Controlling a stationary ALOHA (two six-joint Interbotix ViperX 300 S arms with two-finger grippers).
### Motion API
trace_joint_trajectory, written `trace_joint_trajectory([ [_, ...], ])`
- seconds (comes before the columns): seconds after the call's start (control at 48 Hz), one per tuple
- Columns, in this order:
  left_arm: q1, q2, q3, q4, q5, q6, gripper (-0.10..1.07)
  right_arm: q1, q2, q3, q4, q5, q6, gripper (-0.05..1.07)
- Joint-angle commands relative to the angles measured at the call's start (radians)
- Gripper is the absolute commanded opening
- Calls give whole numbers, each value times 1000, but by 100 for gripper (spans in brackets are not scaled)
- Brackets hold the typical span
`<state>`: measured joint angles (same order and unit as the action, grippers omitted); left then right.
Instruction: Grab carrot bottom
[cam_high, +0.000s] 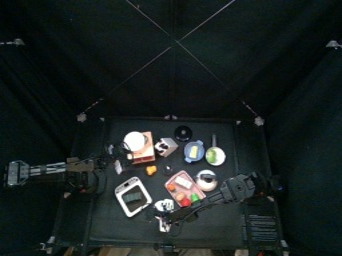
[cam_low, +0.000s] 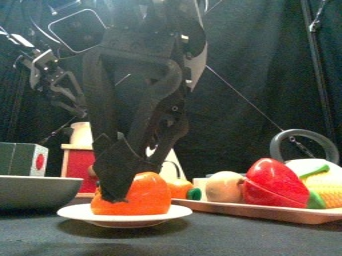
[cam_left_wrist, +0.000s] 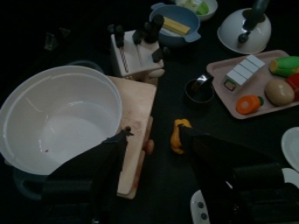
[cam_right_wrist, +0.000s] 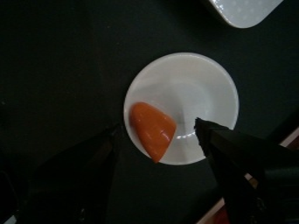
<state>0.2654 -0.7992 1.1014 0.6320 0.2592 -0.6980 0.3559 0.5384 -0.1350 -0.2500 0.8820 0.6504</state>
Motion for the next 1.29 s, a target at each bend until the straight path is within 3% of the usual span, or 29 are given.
trace_joint_trajectory([
  [0.0, 3, 2, -14, 0, -5, -2, 87, -5, -20, -14, 0, -5, -2, 95],
  [0.521, 3, 0, -12, 2, -5, 0, 87, -9, -12, 0, 0, -6, 0, 75],
  [1.271, 2, 0, -12, 0, -3, 0, 87, -9, -81, -5, -8, -3, 2, 73],
])
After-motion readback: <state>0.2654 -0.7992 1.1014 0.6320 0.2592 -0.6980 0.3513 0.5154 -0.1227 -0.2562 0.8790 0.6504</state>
